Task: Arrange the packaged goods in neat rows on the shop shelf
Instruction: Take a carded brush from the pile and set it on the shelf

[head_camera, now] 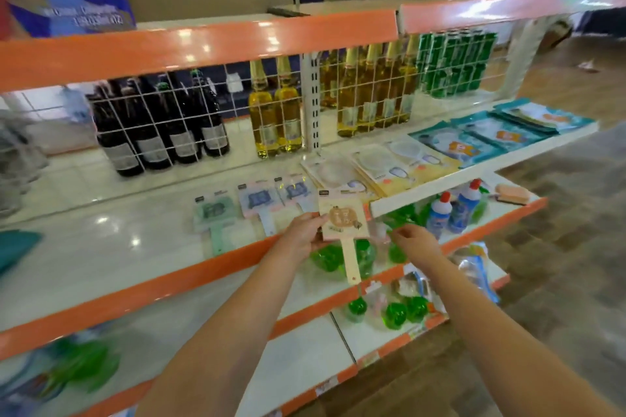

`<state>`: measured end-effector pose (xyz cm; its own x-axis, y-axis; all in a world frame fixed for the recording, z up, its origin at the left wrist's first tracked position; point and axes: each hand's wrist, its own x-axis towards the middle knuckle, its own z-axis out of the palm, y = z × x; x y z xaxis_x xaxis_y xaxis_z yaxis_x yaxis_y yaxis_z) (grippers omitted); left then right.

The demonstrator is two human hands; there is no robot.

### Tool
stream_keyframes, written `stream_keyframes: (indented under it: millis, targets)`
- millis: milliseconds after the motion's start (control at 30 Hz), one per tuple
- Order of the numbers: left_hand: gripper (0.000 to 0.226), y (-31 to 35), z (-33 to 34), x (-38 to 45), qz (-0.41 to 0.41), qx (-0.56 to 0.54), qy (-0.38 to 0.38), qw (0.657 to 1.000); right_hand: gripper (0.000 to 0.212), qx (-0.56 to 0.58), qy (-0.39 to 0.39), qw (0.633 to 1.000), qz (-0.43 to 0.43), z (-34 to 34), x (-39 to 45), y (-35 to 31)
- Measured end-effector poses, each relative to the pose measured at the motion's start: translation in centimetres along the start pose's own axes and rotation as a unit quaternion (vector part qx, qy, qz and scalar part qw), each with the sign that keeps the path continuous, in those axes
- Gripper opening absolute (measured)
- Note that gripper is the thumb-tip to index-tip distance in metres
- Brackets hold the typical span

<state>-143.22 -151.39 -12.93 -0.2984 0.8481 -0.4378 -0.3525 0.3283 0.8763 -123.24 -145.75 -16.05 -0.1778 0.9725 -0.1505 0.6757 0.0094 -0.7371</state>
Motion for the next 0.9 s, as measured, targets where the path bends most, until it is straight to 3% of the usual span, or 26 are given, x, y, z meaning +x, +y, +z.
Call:
stream_keyframes:
  millis: [333,567,700,900]
  targets:
    - [0.006,4.6,-3.0,5.3,0.003,-0.029,0.007,1.000,0.021,-0.026,-0.006,0.998,-0.057,1.4,6.8,-6.8]
    - [0.019,7.3,-4.2,8.9,0.015,-0.057,0.003,0.998,0.015,0.148,-0.050,0.988,-0.005,2.7,10.9,-11.7]
    - [0.007,7.4,-4.5,9.9,0.004,-0.064,0.007,0.998,0.012,0.260,-0.102,0.959,0.047,4.5,12.5,-13.3]
    - [0.008,7.8,-5.5,10.7,0.011,-0.061,0.033,0.998,0.011,0.320,-0.171,0.928,0.086,6.0,14.9,-15.0]
